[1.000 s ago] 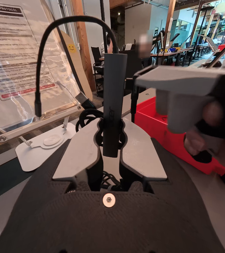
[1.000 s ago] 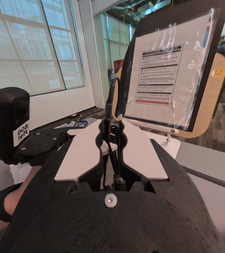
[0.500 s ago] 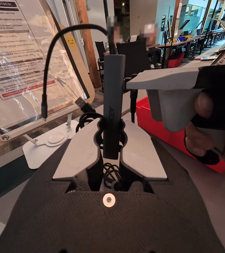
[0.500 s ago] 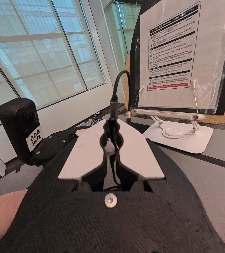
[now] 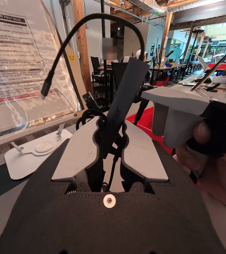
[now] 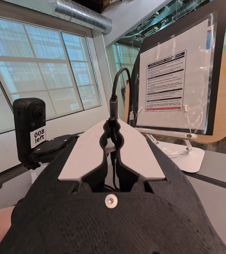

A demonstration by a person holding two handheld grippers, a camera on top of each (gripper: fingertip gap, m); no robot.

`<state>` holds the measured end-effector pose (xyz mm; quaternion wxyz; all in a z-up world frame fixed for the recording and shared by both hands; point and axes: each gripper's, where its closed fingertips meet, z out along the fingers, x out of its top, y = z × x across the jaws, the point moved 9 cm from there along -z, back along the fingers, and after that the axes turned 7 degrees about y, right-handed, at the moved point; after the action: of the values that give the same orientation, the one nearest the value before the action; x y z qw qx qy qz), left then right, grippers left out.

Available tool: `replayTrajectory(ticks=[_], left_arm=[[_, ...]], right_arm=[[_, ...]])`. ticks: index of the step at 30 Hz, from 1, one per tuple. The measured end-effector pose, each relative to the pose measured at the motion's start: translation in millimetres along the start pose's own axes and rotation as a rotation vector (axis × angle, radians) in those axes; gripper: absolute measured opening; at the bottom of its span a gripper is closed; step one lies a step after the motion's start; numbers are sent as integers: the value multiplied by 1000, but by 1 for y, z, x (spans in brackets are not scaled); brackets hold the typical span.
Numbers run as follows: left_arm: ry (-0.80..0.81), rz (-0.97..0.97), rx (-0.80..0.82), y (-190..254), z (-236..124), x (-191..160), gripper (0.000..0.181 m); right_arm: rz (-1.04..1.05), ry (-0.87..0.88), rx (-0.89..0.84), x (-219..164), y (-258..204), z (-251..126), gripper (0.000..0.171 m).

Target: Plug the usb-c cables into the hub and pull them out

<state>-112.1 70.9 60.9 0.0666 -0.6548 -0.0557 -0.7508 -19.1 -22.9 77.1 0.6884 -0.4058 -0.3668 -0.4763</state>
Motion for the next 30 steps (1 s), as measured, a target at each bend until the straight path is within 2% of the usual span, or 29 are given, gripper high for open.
replayTrajectory(ticks=[1,8,10,11,12,14,17,21,24,27,30], left_arm=[[-3,11,0,0,0,1,27],[-3,50,12,-1,-1,4,28],[-2,23,27,-4,-2,5,27],[47,-32,126,-17,-6,7,23],[87,-154,143,-37,-14,11,23],[144,-345,21,-68,-28,26,22],[163,-221,68,-72,-44,46,23],[88,-173,9,-57,-40,58,23],[50,-195,-52,-56,-40,61,23],[68,-227,-91,-58,-46,67,23],[65,-242,-130,-59,-50,72,23]], right_arm=[[2,-4,5,0,0,0,9],[16,-18,-11,0,-6,-2,9],[92,-12,-3,0,-6,-4,9],[145,9,20,0,-6,-8,9],[154,13,38,1,-7,-11,9],[77,-15,36,5,-5,-13,9],[-2,-44,58,17,-4,-9,9],[-42,-130,125,48,5,-10,9],[-126,-108,118,98,15,-32,8],[-211,-284,188,133,28,-62,9],[-341,-420,174,142,55,-93,9]])
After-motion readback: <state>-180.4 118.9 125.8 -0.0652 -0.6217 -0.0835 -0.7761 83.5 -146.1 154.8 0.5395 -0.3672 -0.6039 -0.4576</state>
